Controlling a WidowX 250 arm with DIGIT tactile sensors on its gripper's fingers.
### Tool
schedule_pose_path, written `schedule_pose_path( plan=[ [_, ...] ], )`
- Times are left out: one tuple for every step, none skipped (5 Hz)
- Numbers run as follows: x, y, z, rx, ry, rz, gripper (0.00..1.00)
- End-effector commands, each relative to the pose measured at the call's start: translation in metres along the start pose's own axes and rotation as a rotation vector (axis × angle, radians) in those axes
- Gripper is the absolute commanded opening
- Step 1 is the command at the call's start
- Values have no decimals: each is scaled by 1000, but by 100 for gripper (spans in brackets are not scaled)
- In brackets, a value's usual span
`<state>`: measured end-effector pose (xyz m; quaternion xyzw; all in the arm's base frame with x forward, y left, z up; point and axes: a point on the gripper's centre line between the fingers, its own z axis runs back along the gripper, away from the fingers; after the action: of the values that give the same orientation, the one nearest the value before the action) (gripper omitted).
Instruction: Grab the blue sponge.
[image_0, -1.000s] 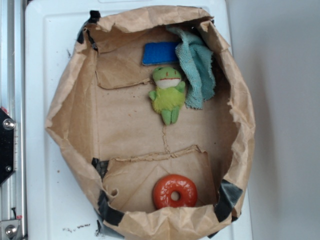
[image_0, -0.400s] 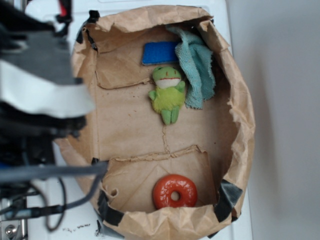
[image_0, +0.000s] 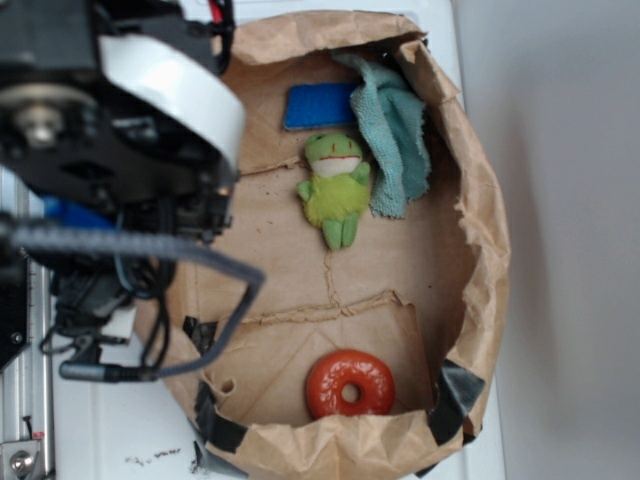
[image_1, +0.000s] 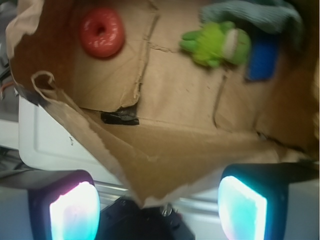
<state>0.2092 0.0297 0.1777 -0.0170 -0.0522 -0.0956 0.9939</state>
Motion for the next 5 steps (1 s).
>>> schedule_pose_path(
  plan=[
    [37,14,-27,-7,-16,-133,100],
    [53,29,-31,6,-25,-126,100],
    [64,45,-41,46,-24,-144,100],
    [67,66,-53,88,-5,-62,100],
    [58,73,-54,94,-53,10,100]
  ],
)
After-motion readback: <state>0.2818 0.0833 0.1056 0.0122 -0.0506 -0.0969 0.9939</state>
